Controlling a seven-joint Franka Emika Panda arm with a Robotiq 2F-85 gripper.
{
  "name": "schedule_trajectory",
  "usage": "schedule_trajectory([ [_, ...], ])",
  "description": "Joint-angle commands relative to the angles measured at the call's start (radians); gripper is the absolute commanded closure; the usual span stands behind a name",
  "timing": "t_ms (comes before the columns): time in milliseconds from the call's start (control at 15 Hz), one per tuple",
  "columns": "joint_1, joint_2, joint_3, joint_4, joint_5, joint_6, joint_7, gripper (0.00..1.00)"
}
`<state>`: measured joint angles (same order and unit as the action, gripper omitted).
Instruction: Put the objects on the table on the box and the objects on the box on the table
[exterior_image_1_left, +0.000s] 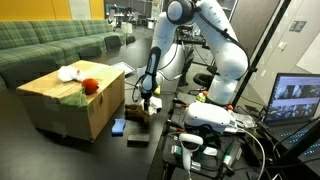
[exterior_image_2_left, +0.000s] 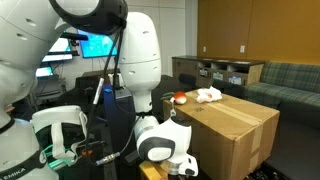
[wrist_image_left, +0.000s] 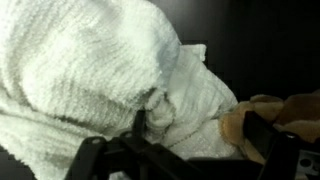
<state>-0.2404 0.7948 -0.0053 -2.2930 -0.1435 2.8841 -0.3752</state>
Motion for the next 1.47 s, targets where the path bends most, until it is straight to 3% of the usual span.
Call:
schedule_trajectory([
  [0,-0.015,0.034,0.042,0.035,-0.006,0.014,-0.005,0.0],
  [667,0.015,0.013,0.136,0.03,-0.007,0.028,-0.006,0.0],
  [1400,0.059,0.009,0.134,0.055,-0.011,0.021,0.002,0.0],
])
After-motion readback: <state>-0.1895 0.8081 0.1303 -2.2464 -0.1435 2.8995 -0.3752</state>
